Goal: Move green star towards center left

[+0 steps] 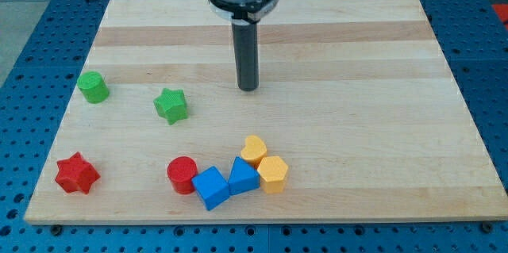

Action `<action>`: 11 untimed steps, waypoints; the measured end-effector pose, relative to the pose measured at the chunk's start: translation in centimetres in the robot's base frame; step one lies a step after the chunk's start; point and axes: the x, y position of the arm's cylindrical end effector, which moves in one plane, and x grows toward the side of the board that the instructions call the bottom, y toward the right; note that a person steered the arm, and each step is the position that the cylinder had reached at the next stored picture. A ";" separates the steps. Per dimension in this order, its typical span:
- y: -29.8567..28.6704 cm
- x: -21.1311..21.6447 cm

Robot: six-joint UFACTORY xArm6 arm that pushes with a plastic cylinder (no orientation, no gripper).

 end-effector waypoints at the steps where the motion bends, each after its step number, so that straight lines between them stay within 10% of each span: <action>1: 0.0 2.4; 6: -16.1 3.9; 11: -13.3 3.1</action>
